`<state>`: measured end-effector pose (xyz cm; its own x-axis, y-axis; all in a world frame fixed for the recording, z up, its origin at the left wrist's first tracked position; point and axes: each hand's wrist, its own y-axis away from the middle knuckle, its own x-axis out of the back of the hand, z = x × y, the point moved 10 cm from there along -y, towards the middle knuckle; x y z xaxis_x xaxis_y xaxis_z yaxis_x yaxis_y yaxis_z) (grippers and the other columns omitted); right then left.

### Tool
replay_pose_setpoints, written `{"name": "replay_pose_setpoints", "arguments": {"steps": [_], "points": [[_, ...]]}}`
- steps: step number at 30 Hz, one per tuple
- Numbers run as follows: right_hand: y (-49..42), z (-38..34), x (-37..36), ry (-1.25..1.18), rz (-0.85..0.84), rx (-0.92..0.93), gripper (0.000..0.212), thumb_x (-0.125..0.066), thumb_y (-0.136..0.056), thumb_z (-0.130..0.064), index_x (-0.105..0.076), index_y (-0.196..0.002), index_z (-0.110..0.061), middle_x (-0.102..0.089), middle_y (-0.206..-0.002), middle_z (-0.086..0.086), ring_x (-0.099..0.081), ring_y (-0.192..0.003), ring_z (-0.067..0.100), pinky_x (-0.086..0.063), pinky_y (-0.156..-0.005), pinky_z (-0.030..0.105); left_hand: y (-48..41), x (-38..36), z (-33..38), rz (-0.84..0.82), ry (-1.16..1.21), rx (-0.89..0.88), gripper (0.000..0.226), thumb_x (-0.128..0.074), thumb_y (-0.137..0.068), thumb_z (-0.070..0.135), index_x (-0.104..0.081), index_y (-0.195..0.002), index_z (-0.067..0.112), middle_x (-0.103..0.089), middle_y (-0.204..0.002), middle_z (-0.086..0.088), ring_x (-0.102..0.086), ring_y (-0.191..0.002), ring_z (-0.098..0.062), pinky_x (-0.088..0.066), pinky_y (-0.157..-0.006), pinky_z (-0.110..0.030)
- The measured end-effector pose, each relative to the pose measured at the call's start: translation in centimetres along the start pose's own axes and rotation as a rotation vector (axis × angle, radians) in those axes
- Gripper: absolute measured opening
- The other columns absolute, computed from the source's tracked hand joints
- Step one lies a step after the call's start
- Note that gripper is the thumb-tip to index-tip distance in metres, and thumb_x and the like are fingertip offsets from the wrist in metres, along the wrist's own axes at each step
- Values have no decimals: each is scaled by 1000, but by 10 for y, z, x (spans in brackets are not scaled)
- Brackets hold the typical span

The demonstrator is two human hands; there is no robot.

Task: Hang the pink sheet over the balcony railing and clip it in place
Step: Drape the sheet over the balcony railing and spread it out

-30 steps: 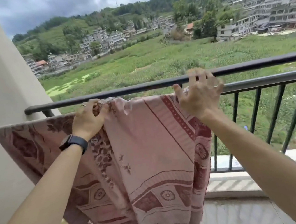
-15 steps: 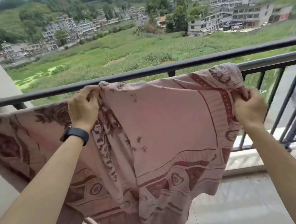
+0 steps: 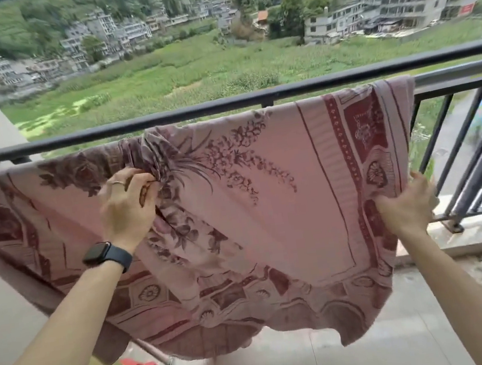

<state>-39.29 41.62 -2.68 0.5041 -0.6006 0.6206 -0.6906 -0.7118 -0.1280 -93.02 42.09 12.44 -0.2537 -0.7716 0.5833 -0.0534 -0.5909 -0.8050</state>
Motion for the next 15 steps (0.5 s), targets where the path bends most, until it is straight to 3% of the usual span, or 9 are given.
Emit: {"name": "replay_pose_setpoints", "arguments": {"steps": [2, 4, 6, 8, 10, 15], "points": [[10, -71, 30, -115, 138, 250, 83, -71, -77, -34, -30, -146, -13, -28, -155, 15, -25, -141, 32, -18, -116, 45, -9, 2, 5, -26, -23, 48, 30, -57, -90, 34, -63, -114, 17, -54, -126, -10, -49, -118, -33, -37, -103, -52], [27, -145, 49, -124, 236, 519, 80, -66, -82, -40, -28, -150, -18, -19, -160, 10, -18, -144, 27, -10, -112, 34, -29, 5, 21, -28, -20, 80, 40, -60, -88, 36, -55, -126, 24, -44, -137, -7, -43, -125, -31, -34, -107, -53], [36, -198, 39, -11, 226, 710, 77, -58, -85, -49, -27, -152, -27, -12, -163, 7, -11, -148, 27, -10, -115, 43, -50, -8, 39, -120, -59, 72, 50, -57, -90, 44, -46, -136, 29, -37, -147, -5, -37, -133, -31, -28, -111, -55], [46, -233, 11, 136, 105, 826, 73, -50, -88, -55, -24, -153, -34, -8, -165, 4, -3, -150, 26, -4, -116, 56, -57, -32, 49, -285, -112, 71, 57, -51, -92, 52, -38, -143, 31, -32, -154, -5, -28, -141, -31, -22, -115, -57], [60, -255, -18, 255, -14, 902, 69, -41, -91, -61, -26, -152, -33, -16, -163, 3, -4, -151, 25, -1, -118, 60, -54, -43, 51, -380, -85, 81, 59, -49, -93, 52, -33, -147, 35, -26, -159, -3, -19, -146, -30, -17, -118, -56], [119, -302, -73, 288, -156, 1046, 75, -40, -89, -66, -31, -149, -23, -27, -160, 2, -14, -150, 24, -6, -118, 61, -22, 1, 14, -294, 22, 106, 50, -55, -94, 38, -40, -142, 40, -31, -156, 2, -29, -143, -23, -24, -118, -49]]}}
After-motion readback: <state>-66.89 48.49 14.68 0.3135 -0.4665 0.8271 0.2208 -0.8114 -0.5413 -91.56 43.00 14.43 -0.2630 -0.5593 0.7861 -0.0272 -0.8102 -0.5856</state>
